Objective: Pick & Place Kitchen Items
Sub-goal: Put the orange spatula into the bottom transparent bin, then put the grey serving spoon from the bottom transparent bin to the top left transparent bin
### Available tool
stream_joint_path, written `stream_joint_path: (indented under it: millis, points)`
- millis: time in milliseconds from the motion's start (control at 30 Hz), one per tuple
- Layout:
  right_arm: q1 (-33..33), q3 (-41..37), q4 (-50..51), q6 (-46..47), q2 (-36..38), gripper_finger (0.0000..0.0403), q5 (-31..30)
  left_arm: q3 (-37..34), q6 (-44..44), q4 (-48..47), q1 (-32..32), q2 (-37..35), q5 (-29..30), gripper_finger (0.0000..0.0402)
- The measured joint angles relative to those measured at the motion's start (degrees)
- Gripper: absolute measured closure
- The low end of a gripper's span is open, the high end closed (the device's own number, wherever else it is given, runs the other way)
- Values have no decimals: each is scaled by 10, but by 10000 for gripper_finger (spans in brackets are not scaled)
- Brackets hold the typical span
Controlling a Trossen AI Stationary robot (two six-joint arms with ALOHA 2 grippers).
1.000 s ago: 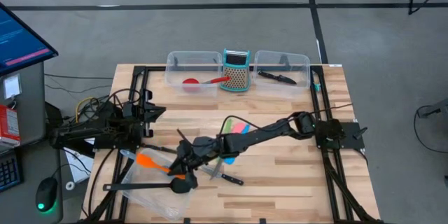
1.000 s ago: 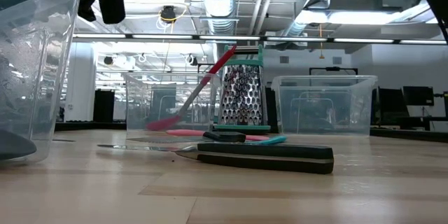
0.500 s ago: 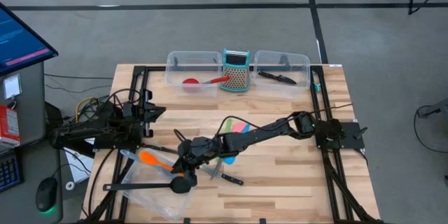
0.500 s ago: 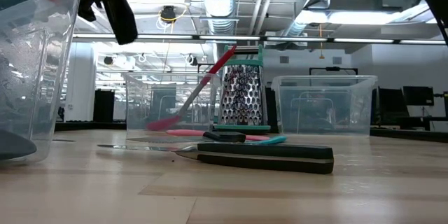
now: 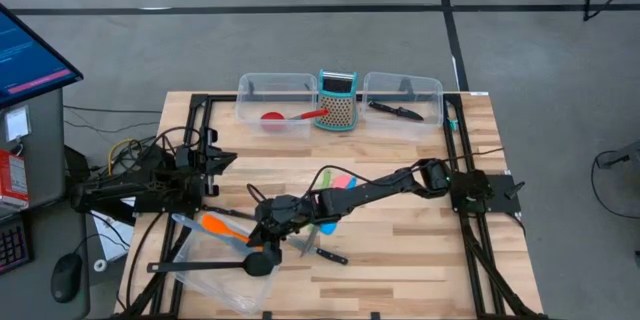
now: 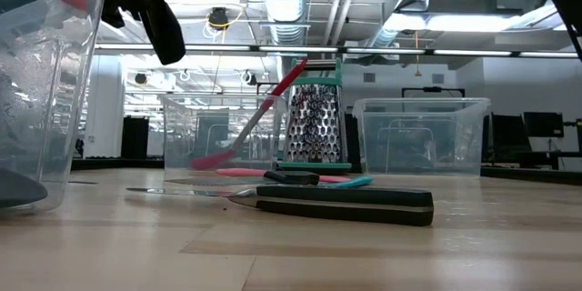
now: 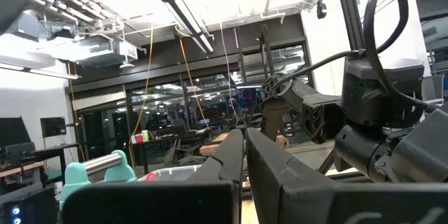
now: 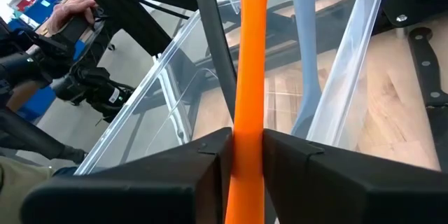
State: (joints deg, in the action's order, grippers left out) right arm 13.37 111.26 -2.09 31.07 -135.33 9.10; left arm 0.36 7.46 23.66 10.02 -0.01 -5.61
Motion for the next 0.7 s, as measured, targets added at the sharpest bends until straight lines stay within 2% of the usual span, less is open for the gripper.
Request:
stream_joint_path:
  millis: [300,633,700]
  points:
    - [0,0,2,-12,1,320,0,0,0,0,0,0,0,399]
    - [-4,0,9,-31,6,266,-6,0,0,0,0,0,0,399]
    - [-8,15,35,-44,6,257,-5,0,0,0,0,0,0,399]
